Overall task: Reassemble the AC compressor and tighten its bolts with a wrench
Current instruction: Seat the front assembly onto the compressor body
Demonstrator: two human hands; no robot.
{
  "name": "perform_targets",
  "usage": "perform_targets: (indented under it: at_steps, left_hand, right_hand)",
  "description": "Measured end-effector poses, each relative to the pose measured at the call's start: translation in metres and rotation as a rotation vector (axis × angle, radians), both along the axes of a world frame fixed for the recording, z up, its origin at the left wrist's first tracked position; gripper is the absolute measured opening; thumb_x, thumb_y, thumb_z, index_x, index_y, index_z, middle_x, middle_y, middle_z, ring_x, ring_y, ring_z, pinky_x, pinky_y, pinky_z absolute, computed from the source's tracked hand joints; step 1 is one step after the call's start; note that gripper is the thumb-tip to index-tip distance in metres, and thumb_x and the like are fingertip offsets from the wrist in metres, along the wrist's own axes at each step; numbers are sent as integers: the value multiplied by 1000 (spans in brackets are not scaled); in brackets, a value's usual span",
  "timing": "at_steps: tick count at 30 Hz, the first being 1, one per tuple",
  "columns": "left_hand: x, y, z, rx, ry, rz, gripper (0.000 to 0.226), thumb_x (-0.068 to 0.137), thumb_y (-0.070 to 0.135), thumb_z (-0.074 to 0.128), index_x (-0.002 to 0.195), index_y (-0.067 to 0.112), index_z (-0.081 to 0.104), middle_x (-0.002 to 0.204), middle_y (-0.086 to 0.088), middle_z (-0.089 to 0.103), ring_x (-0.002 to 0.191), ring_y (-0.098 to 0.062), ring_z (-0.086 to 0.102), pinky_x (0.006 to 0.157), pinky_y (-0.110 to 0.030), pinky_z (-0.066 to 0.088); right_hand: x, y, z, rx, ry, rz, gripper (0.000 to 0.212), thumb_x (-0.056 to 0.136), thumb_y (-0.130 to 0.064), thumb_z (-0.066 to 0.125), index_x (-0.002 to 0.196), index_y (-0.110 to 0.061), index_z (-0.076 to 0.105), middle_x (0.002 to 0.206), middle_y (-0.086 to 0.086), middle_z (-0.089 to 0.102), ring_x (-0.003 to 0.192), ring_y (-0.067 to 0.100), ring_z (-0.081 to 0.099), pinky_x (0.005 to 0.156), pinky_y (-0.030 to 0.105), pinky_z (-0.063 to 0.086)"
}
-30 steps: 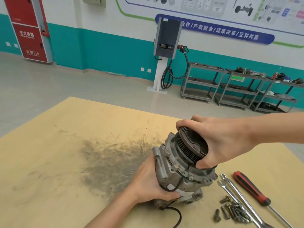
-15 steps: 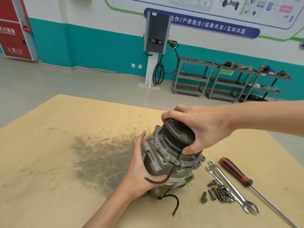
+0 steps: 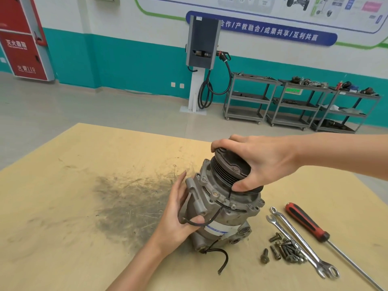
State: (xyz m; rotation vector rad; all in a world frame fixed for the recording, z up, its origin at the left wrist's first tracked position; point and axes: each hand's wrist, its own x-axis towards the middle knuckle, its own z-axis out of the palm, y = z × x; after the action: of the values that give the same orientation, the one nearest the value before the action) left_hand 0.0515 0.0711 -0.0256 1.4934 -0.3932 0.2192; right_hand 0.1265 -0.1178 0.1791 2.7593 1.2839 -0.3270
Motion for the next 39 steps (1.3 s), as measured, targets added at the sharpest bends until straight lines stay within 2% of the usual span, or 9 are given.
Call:
perform_targets:
  at_steps: [5, 10, 13, 16, 19, 25, 30, 36, 39]
  left_hand:
    - [0, -20, 5, -110, 71, 1, 108, 63, 79, 69, 146, 43, 10, 143, 32, 43, 137, 0, 41, 105, -21, 42]
    - [4, -45, 9, -118, -10, 279, 79, 77, 76, 51, 141, 40, 19, 125, 46, 49, 118, 17, 48, 88, -1, 38]
    - [5, -50, 10, -68, -59, 365, 85, 80, 83, 38, 144, 30, 20, 110, 51, 53, 99, 22, 54, 78, 1, 41]
    - [8, -46, 9, -54, -58, 366, 87, 85, 81, 29, 147, 20, 22, 101, 56, 51, 94, 29, 50, 81, 4, 37]
    - [13, -41, 3, -56, -34, 368, 69, 85, 79, 32, 140, 36, 33, 83, 49, 55, 80, 23, 54, 79, -3, 43]
    - [16, -42, 5, -108, 5, 344, 72, 79, 85, 35, 131, 35, 34, 120, 37, 58, 113, 11, 56, 86, -5, 42]
    - [18, -36, -1, -61, -15, 335, 82, 75, 90, 38, 132, 31, 34, 123, 23, 60, 112, -4, 62, 91, -21, 49]
    - [15, -30, -9, -107, 20, 337, 86, 69, 94, 36, 131, 35, 35, 118, 20, 65, 113, -3, 61, 95, -23, 47]
    - [11, -29, -6, -102, 29, 336, 83, 70, 94, 36, 130, 37, 32, 120, 27, 61, 114, 1, 59, 92, -14, 45]
  right_hand:
    - [-1, -1, -1, -16, -4, 13, 78, 78, -71, 57, 136, -50, 8, 127, -2, 40, 109, 20, 51, 91, 32, 49]
    - [-4, 1, -3, -25, -48, 48, 74, 74, -75, 49, 130, -49, 10, 122, 0, 41, 103, 21, 51, 86, 31, 49]
    - [-4, 0, 0, -23, -39, 64, 72, 72, -74, 46, 129, -49, 10, 121, 1, 40, 103, 21, 50, 85, 32, 49]
    - [-8, 0, 3, -75, -82, 166, 74, 75, -72, 47, 133, -44, 9, 123, 2, 37, 108, 20, 45, 90, 35, 49]
    - [-9, 3, 3, -138, -148, 272, 80, 72, -75, 41, 136, -39, 8, 121, 3, 35, 107, 19, 42, 92, 39, 48]
    - [-7, 5, 6, -156, -140, 282, 81, 71, -76, 40, 136, -38, 9, 120, 2, 37, 106, 21, 44, 90, 42, 50]
    - [-8, 7, 9, -153, -121, 277, 80, 69, -76, 40, 134, -40, 9, 121, 2, 37, 106, 20, 45, 91, 41, 48]
    - [-8, 12, 25, -114, -115, 309, 79, 69, -75, 42, 134, -41, 11, 120, 2, 39, 104, 21, 47, 90, 37, 48]
    - [-7, 19, 30, -114, -109, 297, 78, 67, -76, 41, 132, -42, 12, 118, 1, 41, 101, 20, 49, 87, 36, 49]
